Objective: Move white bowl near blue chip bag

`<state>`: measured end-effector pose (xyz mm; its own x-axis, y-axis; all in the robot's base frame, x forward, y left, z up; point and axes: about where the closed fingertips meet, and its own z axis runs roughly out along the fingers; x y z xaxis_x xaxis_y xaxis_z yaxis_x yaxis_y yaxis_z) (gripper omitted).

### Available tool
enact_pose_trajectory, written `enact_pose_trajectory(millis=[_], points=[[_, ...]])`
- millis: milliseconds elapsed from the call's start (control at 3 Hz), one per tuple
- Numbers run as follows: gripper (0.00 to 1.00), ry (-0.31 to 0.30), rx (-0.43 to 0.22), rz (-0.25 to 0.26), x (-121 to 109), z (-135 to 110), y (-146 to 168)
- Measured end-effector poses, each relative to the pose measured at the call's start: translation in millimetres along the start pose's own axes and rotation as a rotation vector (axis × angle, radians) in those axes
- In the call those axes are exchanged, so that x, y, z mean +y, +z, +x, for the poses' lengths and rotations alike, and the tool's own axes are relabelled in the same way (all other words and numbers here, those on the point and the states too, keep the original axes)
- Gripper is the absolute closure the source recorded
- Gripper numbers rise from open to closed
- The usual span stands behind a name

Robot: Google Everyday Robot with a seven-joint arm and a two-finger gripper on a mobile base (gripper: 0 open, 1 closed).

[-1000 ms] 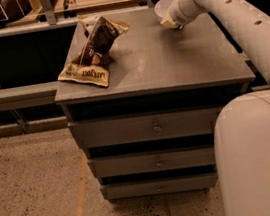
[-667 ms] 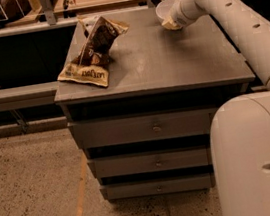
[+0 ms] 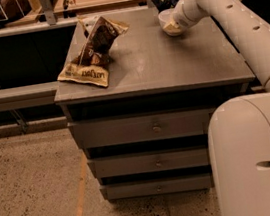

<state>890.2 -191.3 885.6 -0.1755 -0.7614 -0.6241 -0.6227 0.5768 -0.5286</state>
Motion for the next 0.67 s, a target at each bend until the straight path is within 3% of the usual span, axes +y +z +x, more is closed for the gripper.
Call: enact_pose_trajectory(millis=[333, 667], points=[[0.05, 0.019, 0.008, -0.004, 1.0, 5.0, -1.8], [0.0, 0.086, -0.013, 0.023, -9.6, 9.8, -30.2]])
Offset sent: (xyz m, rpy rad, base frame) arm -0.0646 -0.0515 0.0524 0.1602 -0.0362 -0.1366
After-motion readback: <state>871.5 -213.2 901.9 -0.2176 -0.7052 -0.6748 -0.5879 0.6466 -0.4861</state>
